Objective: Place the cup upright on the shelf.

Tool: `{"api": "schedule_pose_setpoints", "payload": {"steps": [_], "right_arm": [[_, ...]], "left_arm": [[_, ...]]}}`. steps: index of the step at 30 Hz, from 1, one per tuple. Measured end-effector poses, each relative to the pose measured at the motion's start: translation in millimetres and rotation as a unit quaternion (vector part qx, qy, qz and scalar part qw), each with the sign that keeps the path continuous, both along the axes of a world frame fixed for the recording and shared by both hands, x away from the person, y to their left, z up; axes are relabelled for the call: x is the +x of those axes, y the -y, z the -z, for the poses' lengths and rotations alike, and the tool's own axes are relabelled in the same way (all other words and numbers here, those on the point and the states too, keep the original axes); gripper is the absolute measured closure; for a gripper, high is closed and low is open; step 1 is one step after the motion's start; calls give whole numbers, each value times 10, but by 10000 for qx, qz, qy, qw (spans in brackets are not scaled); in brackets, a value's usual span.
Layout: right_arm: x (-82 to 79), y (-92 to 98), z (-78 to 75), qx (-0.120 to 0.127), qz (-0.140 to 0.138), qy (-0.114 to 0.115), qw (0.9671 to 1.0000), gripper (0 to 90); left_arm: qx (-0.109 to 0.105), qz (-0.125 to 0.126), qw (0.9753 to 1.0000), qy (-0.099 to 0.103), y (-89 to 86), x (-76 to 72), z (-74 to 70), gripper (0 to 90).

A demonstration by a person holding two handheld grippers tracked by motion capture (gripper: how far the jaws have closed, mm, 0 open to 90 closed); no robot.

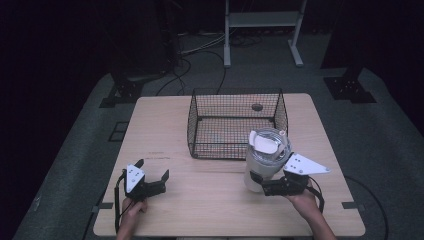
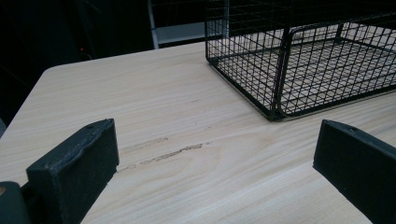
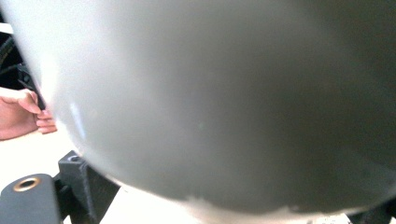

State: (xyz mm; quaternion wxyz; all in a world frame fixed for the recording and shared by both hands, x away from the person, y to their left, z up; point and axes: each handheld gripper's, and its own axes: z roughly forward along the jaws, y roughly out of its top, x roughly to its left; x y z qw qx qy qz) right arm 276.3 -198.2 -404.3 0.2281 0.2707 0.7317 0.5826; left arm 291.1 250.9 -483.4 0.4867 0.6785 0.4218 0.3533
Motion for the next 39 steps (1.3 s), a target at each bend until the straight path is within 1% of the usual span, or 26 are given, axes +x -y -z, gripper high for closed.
{"api": "schedule_pose_setpoints", "payload": {"steps": [1,5,6,12,16,23,26,27,29,31,38,39], "right_arm": [[39,-25,-45,14,-44,1,10000,87],[87,-64,-101,-18,-76,22,10000,87],[125,-94,-142,-20,-115,22,9999,87],[241,-157,-254,88,-186,2,9998,87],[313,-194,-349,108,-191,46,9997,86],[444,-272,-506,65,-221,141,9996,86],[486,-299,-541,52,-233,143,9996,86],[533,-325,-571,33,-223,173,9996,86],[571,-349,-600,48,-227,127,9996,86],[619,-372,-629,48,-241,130,9996,86],[778,-460,-737,-7,-235,186,9995,86],[778,-460,-737,-7,-235,186,9995,86]], "left_arm": [[4,4,10000,2,0,0,0,0],[-1,2,10000,2,-1,1,0,0],[7,4,10000,5,-2,1,0,0],[9,7,10000,7,-3,1,0,0],[3,8,10000,8,-5,1,-1,0],[3,11,10000,9,-6,1,-1,0],[2,11,10000,8,-6,1,-1,0],[1,12,10000,8,-7,1,-1,0],[-1,15,10000,9,-8,1,-1,0],[-10,16,10000,21,-7,3,0,0],[-2,21,10000,42,-8,5,1,0],[-2,21,10000,42,-8,5,1,0]]}}
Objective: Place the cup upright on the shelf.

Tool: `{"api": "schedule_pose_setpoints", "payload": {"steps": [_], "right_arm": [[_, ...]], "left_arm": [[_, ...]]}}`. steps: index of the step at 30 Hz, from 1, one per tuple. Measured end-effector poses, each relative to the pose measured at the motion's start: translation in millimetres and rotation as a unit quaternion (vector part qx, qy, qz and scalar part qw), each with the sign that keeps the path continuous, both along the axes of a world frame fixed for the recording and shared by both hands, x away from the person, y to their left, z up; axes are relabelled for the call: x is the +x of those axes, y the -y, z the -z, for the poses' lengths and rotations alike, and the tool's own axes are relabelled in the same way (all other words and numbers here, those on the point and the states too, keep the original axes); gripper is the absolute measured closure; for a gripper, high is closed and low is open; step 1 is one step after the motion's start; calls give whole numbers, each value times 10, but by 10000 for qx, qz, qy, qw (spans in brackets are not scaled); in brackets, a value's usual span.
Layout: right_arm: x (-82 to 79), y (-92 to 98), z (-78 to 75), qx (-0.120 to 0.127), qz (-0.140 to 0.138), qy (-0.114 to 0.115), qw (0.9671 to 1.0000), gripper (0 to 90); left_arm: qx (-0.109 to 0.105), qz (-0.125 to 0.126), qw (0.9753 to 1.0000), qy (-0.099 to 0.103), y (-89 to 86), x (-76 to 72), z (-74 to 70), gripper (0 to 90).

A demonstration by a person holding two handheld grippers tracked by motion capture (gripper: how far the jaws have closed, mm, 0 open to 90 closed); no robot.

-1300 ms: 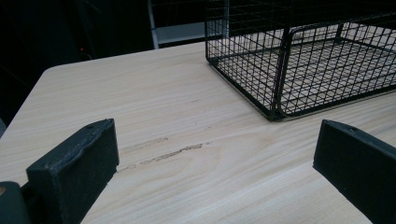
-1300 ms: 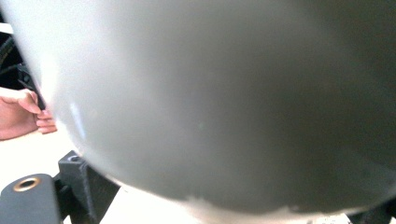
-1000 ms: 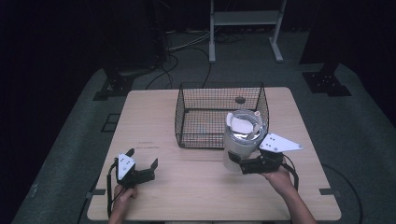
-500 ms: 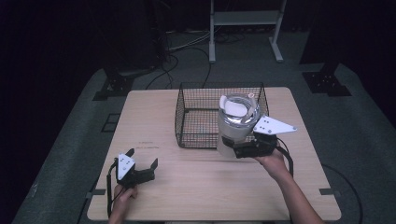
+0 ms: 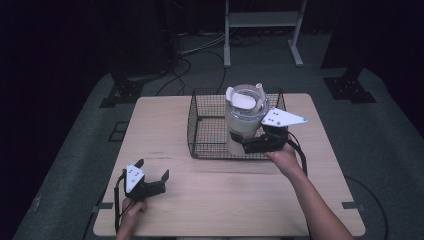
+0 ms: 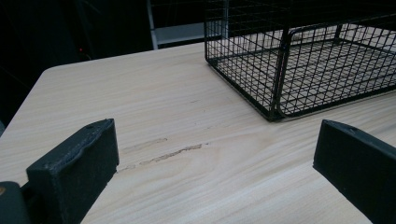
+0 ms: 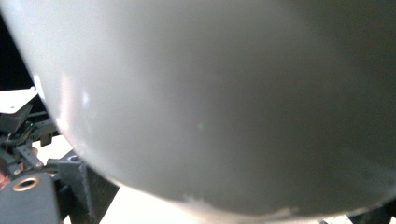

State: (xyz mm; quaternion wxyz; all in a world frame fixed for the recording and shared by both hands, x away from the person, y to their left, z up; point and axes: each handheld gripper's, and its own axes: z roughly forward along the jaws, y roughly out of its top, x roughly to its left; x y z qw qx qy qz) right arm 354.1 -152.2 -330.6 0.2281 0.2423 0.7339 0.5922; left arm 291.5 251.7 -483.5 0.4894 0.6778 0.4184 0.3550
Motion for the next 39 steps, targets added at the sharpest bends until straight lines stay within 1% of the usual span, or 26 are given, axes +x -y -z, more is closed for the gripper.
{"api": "schedule_pose_setpoints", "payload": {"steps": [2,4,5,10,14,20,21,23,26,28,31,32,35,37,39], "right_arm": [[63,-47,-48,-11,-6,-1,10000,86],[78,-59,-60,-20,0,8,10000,86],[119,-91,-91,-28,-8,15,10000,86],[208,-157,-145,-81,-1,28,10000,86],[267,-189,-167,-106,-2,9,9999,86],[415,-256,-205,-134,51,-18,9999,85],[415,-256,-205,-134,51,-18,9999,85],[465,-273,-219,-174,73,-22,9998,85],[532,-306,-243,-151,119,-55,9998,86],[556,-312,-250,-178,129,-29,9998,85],[643,-343,-273,-169,184,-36,9997,85],[643,-343,-273,-169,184,-36,9997,85],[717,-366,-271,-119,219,-96,9996,85],[743,-375,-269,-131,243,-101,9996,85],[813,-399,-270,-174,264,-71,9995,85]], "left_arm": [[-3,-1,10000,-2,-1,0,0,0],[-4,-1,10000,-2,-1,0,0,0],[-2,4,10000,-2,-2,0,-1,0],[9,9,10000,-23,-4,-3,-4,0],[4,10,10000,-11,-3,-3,-2,0],[-3,11,10000,-14,-4,-2,-3,0],[-12,8,10000,-11,-3,-2,-2,0],[-21,10,10000,-6,-2,-2,-2,0],[-23,12,10000,-7,-3,-2,-2,0],[-28,8,10000,-8,-3,-2,-2,0],[-30,11,10000,-9,-4,-3,-2,0],[-30,11,10000,-9,-4,-3,-2,0],[-6,20,10000,-22,-8,-4,-4,0],[-7,19,10000,-23,-8,-4,-4,0],[7,21,10000,-17,-12,-3,-5,0]]}}
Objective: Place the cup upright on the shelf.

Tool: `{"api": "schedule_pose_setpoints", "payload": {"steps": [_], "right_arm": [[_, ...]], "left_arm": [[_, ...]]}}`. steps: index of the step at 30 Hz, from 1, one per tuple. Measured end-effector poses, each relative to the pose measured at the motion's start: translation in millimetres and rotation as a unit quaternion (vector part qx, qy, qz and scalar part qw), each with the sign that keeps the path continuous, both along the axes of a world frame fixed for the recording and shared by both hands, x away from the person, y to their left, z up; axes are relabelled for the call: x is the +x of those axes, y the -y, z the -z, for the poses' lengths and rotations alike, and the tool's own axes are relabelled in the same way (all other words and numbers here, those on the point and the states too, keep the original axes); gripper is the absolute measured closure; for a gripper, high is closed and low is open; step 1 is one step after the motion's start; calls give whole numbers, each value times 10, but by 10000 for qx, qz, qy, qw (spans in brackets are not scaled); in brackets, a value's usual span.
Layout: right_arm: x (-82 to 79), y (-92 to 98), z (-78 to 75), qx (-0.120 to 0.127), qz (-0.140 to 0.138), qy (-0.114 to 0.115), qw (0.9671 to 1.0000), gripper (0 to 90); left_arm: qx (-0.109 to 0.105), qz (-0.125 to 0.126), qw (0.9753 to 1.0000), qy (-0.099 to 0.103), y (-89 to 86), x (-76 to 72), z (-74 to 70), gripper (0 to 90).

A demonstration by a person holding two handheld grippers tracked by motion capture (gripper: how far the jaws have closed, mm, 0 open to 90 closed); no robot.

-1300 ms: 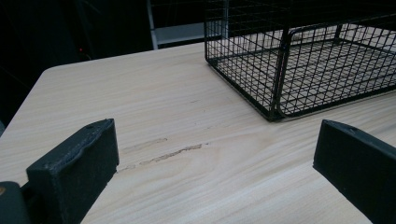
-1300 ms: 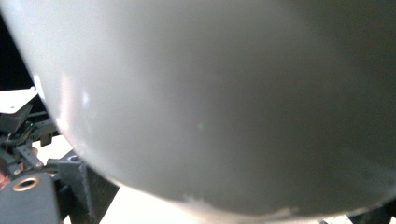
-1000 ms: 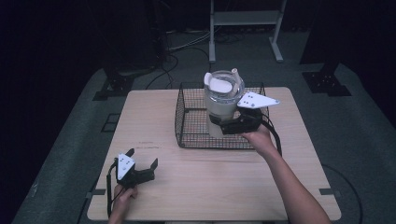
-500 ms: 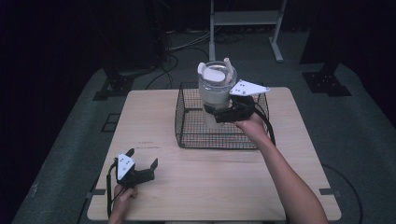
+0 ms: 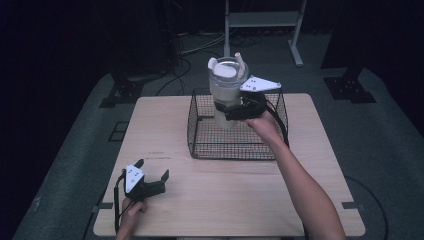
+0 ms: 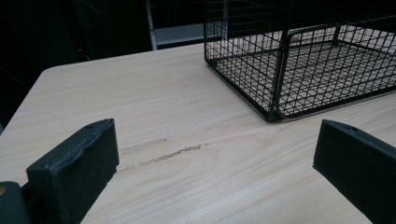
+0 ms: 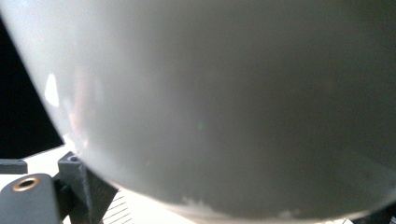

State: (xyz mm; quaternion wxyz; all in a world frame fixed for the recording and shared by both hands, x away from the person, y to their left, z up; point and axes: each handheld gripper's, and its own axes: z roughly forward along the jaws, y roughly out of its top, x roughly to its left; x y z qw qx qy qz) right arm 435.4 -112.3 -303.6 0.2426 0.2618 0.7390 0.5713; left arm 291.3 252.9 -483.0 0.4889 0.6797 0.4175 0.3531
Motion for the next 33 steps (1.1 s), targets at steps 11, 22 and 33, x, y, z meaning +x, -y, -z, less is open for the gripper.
{"api": "schedule_pose_setpoints", "payload": {"steps": [11,22,33], "right_arm": [[272,-142,128,-127,-33,-117,9998,85],[456,-234,293,-147,-2,-293,9995,85],[665,-310,500,-301,58,-489,9983,85]], "left_arm": [[-32,10,10000,1,-4,0,0,0],[-48,13,10000,11,-4,1,1,0],[-73,25,10000,24,-8,3,2,0]]}}
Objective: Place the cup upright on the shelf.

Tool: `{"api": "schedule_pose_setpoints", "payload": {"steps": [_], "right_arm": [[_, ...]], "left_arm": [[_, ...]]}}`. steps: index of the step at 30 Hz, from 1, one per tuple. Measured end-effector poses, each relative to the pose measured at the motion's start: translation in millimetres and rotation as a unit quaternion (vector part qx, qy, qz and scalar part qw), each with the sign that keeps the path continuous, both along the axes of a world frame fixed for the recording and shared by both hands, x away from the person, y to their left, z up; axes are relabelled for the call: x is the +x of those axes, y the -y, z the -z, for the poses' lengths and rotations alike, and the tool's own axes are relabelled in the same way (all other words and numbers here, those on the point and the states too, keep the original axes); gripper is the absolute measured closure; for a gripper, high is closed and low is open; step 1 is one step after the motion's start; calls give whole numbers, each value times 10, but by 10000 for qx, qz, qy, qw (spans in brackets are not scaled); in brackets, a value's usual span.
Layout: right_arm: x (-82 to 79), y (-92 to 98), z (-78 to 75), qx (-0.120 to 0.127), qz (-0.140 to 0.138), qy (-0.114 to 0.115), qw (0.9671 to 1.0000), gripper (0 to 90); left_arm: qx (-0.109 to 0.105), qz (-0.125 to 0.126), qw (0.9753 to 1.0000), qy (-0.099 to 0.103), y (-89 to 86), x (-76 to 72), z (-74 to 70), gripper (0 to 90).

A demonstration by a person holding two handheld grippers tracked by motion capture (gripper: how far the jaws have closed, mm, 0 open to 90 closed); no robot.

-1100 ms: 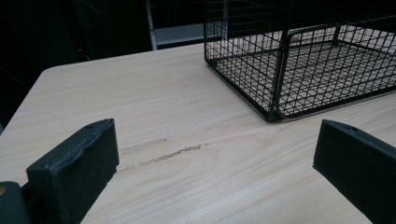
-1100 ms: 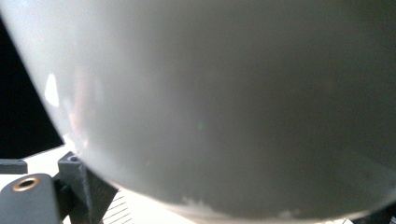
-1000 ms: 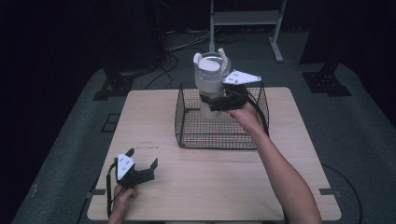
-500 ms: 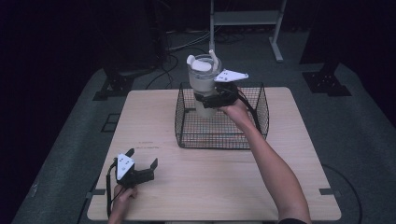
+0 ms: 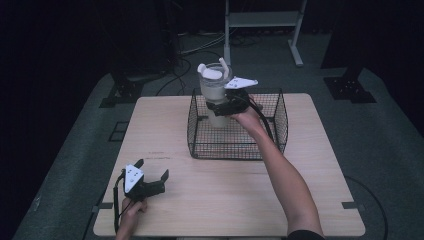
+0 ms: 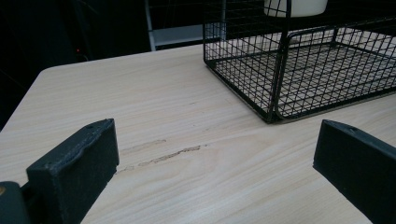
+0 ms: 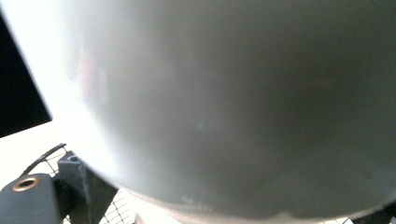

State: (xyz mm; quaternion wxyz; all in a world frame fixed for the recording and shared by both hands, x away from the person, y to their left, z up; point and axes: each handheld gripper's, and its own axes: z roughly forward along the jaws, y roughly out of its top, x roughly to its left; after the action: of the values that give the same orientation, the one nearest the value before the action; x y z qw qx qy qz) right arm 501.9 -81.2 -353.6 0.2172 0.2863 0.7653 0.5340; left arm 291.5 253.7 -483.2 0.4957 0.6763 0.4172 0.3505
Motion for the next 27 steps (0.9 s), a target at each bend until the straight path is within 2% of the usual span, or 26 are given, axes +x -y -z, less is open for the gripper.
{"api": "schedule_pose_setpoints", "payload": {"steps": [11,14,17,23,27], "right_arm": [[110,-43,187,-63,-100,-237,9996,84],[146,-61,243,-144,-90,-258,9995,84],[164,-87,299,-223,-68,-380,9990,84],[194,-130,385,-414,-114,-408,9982,84],[202,-144,420,-422,-159,-481,9978,84]], "left_arm": [[8,17,10000,-10,3,-5,-1,0],[-4,13,10000,2,2,-4,0,0],[-10,18,10000,0,-1,-3,-1,0],[-18,20,10000,-5,-3,-4,0,0],[-31,13,10000,2,-2,-3,-1,0]]}}
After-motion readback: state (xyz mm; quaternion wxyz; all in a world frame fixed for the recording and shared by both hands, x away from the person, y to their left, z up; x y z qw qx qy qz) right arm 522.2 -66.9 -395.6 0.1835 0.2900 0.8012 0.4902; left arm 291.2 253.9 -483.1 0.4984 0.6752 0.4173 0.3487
